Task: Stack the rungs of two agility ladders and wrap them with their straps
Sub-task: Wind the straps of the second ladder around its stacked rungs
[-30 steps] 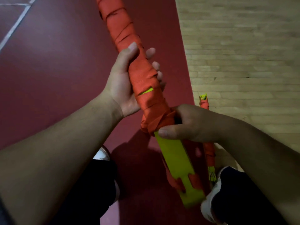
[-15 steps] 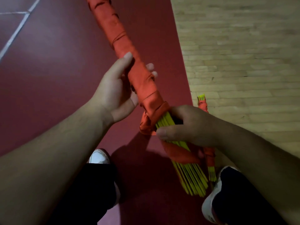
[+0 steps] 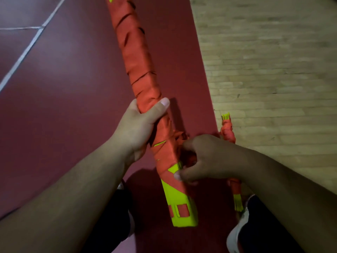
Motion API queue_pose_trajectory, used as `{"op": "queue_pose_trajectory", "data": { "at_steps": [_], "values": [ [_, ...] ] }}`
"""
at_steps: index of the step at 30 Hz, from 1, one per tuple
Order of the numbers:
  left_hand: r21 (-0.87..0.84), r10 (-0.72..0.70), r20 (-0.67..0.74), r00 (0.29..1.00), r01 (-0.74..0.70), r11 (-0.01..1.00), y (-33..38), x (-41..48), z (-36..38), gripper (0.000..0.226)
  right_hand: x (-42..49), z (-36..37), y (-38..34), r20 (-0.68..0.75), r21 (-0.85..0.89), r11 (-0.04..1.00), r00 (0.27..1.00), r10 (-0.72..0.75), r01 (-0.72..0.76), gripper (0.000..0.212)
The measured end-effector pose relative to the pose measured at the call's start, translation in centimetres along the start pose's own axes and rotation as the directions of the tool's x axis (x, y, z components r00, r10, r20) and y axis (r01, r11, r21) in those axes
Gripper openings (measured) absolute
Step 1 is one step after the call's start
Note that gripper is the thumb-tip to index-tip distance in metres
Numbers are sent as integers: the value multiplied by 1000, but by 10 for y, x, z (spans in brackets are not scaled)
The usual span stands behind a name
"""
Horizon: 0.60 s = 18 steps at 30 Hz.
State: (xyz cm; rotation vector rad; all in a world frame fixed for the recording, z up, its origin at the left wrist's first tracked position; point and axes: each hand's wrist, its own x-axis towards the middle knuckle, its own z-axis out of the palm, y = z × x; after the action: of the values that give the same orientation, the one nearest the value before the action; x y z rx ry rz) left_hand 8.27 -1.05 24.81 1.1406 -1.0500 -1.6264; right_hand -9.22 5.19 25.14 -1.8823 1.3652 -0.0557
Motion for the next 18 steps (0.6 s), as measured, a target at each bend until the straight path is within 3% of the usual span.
{"op": "queue_pose_trajectory", "data": {
  "at_steps": [2,5,8,10,12,15,18],
  "values": [
    [52,47,-49,998,-44,998,-1,7,1,25,0,3,3,-112,-2,1000,994,7,-7,34],
    [139,114,-63,992,-104,985,-4,15,6,22,1,7,6,-195,56,997,978,68,-58,54],
    [-35,-69,-68,995,67,997,-5,22,6,31,4,10,9,-204,130,989,974,94,-68,48],
    [-166,-172,-1,985,169,971,-3,26,3,47,5,9,12,-150,305,952,985,82,-32,40],
    [-230,-202,88,975,217,949,-1,28,-3,58,4,10,12,-120,357,934,992,31,14,39],
    [-345,-211,208,955,273,898,-1,28,-9,27,6,13,8,-105,366,928,994,-28,65,41],
    [-309,-209,144,967,244,919,-3,30,-5,20,7,14,7,-97,307,951,995,-17,47,35]
  ]
}}
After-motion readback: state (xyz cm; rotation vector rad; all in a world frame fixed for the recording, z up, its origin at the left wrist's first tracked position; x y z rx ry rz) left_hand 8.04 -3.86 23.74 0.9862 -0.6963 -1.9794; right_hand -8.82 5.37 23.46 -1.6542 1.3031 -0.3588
